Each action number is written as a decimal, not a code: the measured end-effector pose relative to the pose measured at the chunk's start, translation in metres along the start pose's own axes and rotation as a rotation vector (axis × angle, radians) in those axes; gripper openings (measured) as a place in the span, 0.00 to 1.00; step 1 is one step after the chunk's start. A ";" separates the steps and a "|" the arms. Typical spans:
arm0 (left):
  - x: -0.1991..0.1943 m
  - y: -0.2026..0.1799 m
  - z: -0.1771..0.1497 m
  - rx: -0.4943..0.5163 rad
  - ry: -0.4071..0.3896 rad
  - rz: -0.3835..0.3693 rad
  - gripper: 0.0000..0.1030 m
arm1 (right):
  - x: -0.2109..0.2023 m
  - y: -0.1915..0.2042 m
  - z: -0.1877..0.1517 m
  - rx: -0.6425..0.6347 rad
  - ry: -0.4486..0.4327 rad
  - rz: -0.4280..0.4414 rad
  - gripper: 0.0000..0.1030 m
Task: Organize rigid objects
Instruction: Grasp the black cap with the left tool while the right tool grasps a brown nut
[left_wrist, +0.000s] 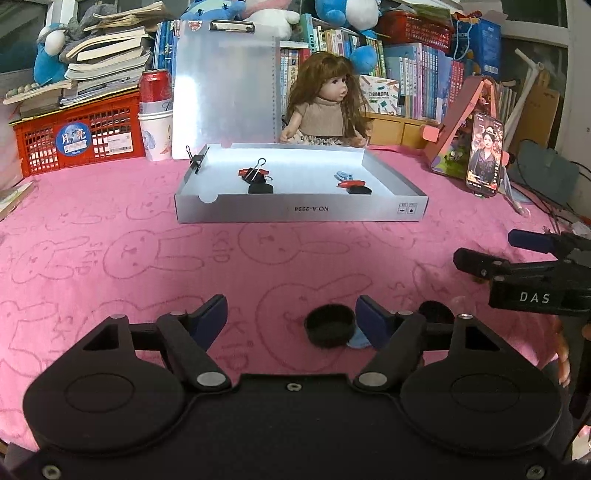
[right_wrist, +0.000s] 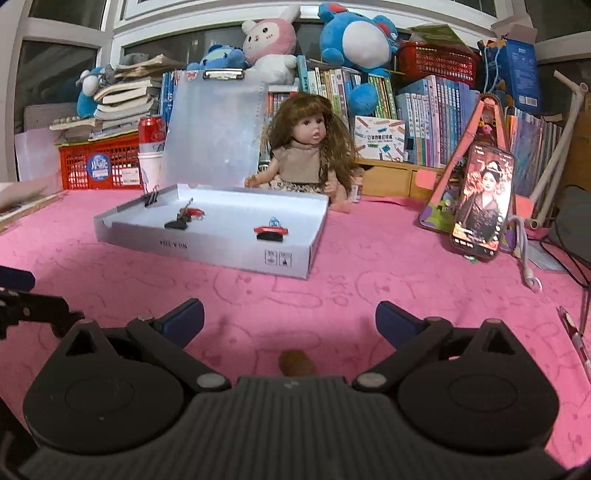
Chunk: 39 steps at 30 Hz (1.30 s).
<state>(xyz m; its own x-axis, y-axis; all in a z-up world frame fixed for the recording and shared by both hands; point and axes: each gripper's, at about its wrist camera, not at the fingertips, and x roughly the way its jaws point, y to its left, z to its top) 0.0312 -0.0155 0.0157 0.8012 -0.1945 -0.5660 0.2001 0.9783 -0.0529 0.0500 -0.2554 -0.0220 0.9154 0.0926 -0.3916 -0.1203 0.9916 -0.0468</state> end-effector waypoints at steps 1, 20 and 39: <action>-0.001 -0.002 -0.002 0.006 -0.004 0.002 0.70 | 0.000 -0.001 -0.003 0.001 0.004 -0.002 0.99; 0.005 -0.015 -0.012 0.011 -0.002 0.000 0.40 | 0.012 -0.011 -0.022 0.050 0.092 -0.041 0.95; 0.005 -0.013 0.004 -0.012 -0.020 0.019 0.29 | 0.005 0.006 -0.015 0.005 0.082 -0.029 0.25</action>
<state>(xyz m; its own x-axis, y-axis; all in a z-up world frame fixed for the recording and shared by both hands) 0.0347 -0.0297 0.0167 0.8158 -0.1768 -0.5506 0.1779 0.9827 -0.0520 0.0478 -0.2508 -0.0378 0.8842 0.0563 -0.4638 -0.0923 0.9942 -0.0552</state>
